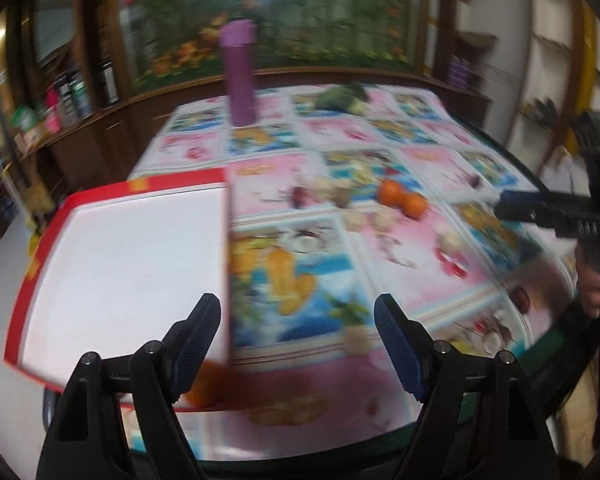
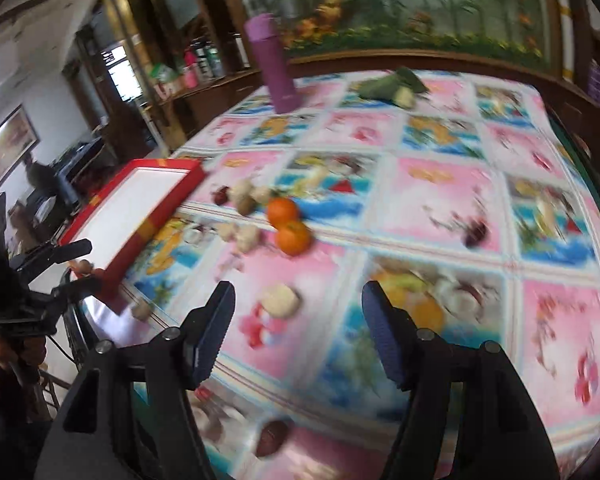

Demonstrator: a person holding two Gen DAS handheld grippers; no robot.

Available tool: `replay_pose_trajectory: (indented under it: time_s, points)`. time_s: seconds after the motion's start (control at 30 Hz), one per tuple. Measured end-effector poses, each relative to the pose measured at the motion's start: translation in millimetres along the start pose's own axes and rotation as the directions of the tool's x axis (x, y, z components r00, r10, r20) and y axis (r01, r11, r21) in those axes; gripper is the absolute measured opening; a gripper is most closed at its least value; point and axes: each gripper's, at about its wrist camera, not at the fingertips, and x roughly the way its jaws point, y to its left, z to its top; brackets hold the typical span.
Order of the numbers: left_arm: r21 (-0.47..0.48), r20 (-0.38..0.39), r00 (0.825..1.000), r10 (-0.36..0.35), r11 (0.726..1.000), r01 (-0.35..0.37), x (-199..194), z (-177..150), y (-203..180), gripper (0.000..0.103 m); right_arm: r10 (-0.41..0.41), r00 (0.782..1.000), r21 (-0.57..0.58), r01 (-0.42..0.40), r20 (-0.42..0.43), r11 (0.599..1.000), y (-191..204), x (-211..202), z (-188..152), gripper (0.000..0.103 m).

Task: Organize fruits
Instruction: 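Move both tools back over the fruit on the tablecloth, then grasp a round beige cake with the right tool while the left tool grasps another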

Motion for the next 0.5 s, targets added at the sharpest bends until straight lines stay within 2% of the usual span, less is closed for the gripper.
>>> replay_pose_trajectory:
  time_s: [0.13, 0.3, 0.5]
  points:
    - [0.055, -0.059, 0.998, -0.021, 0.998, 0.025, 16.9, -6.0, -20.9, 0.079, -0.04, 0.999, -0.03, 0.039, -0.034, 0.999, 0.0, -0.7, -17.5, 0.067]
    - [0.028, -0.127, 0.992, -0.027, 0.999, 0.031, 33.9, -13.9, -21.3, 0.079, -0.059, 0.996, -0.089, 0.054, -0.059, 0.995, 27.7, 33.4, -12.6, 0.067]
    - [-0.006, -0.15, 0.987, -0.048, 0.999, 0.048, 37.3, -19.3, -17.3, 0.066, -0.15, 0.986, -0.137, 0.139, -0.073, 0.981, 48.6, 62.6, -3.4, 0.065]
